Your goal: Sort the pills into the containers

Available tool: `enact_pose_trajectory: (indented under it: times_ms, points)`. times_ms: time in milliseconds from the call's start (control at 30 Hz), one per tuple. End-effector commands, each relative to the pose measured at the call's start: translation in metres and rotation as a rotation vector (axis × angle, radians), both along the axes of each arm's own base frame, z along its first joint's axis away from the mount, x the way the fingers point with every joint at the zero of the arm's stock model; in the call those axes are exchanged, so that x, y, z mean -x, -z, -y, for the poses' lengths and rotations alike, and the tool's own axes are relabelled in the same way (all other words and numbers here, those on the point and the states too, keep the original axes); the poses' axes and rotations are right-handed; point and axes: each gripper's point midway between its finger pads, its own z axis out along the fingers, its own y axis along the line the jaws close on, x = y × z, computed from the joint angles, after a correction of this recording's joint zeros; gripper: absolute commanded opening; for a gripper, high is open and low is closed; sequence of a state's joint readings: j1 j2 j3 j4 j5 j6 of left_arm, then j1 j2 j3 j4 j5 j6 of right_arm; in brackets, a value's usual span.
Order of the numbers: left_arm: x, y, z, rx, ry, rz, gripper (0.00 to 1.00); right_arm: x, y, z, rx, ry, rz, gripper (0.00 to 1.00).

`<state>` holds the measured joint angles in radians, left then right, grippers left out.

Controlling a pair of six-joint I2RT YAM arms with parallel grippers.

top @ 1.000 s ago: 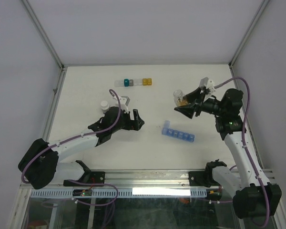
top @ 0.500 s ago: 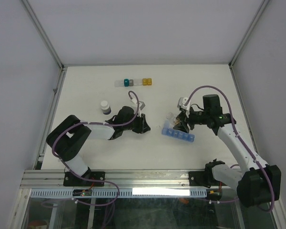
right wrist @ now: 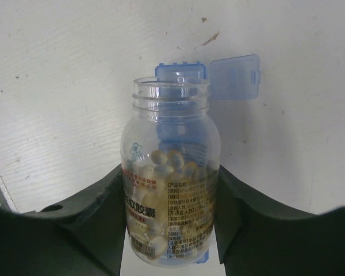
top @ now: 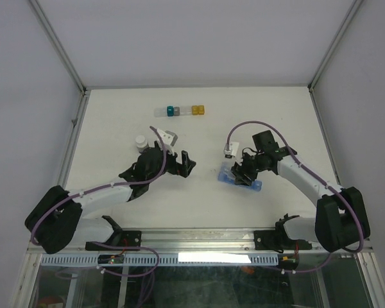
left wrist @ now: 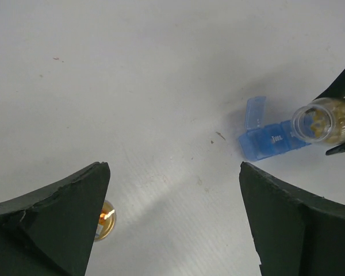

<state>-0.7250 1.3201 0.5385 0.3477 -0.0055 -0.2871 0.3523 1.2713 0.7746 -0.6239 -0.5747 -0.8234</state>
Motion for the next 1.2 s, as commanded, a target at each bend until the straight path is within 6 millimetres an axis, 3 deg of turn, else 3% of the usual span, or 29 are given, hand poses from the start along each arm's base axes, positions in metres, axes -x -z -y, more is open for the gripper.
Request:
enact_pose_trajectory:
  times_ms: [0, 433, 1167]
  points:
    - [-0.010, -0.024, -0.036, 0.004, -0.147, 0.164, 0.99, -0.014, -0.006, -0.002, 0.054, -0.012, 0.051, 0.00]
    - [-0.009, -0.025, -0.043, 0.032, -0.180, 0.185, 0.99, -0.015, 0.014, 0.005, 0.201, -0.030, 0.021, 0.00]
    - [-0.011, -0.023, -0.043, 0.027, -0.187, 0.179, 0.99, -0.021, 0.019, 0.010, 0.380, -0.069, 0.033, 0.00]
